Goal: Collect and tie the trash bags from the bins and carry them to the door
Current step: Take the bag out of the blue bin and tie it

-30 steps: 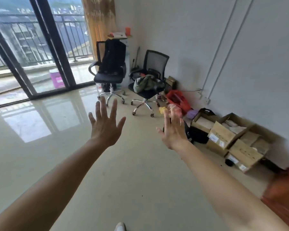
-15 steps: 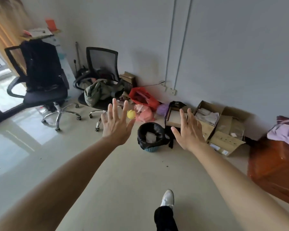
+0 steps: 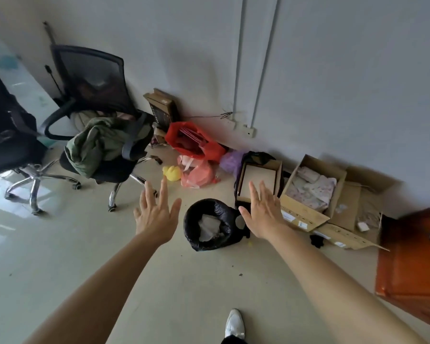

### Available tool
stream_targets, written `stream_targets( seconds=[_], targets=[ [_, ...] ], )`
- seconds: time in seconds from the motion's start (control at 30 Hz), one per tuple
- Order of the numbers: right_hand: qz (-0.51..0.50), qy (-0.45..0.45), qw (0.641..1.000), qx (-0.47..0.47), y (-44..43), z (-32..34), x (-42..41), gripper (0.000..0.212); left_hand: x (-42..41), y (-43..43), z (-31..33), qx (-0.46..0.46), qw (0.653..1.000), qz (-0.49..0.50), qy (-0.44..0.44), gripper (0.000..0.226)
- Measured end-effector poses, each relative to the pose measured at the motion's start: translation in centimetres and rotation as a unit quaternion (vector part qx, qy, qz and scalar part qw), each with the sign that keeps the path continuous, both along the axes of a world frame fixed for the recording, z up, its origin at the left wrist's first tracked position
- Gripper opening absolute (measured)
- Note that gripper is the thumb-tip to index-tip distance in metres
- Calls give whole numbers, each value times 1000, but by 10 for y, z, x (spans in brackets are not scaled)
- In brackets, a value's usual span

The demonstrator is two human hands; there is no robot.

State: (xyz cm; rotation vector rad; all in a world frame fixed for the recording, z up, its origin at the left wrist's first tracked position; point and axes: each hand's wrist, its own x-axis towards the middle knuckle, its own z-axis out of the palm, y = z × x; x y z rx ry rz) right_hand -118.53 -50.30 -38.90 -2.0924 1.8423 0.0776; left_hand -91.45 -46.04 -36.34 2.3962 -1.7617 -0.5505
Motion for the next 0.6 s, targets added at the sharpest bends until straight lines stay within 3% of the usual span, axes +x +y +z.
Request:
stream_targets(
  seconds=[0.27, 0.47, 0.6],
  targets=[
    [-49, -8, 997, 58, -82, -79, 37, 76, 48, -90, -111, 116, 979, 99, 133, 71],
    [-137, -28, 983, 123, -104, -170, 54, 75, 76, -124, -231, 209, 921, 231, 234, 70],
    [-215, -50, 957, 186, -108, -260, 59, 75, 78, -129, -328, 246, 899, 257, 254, 68]
  ],
)
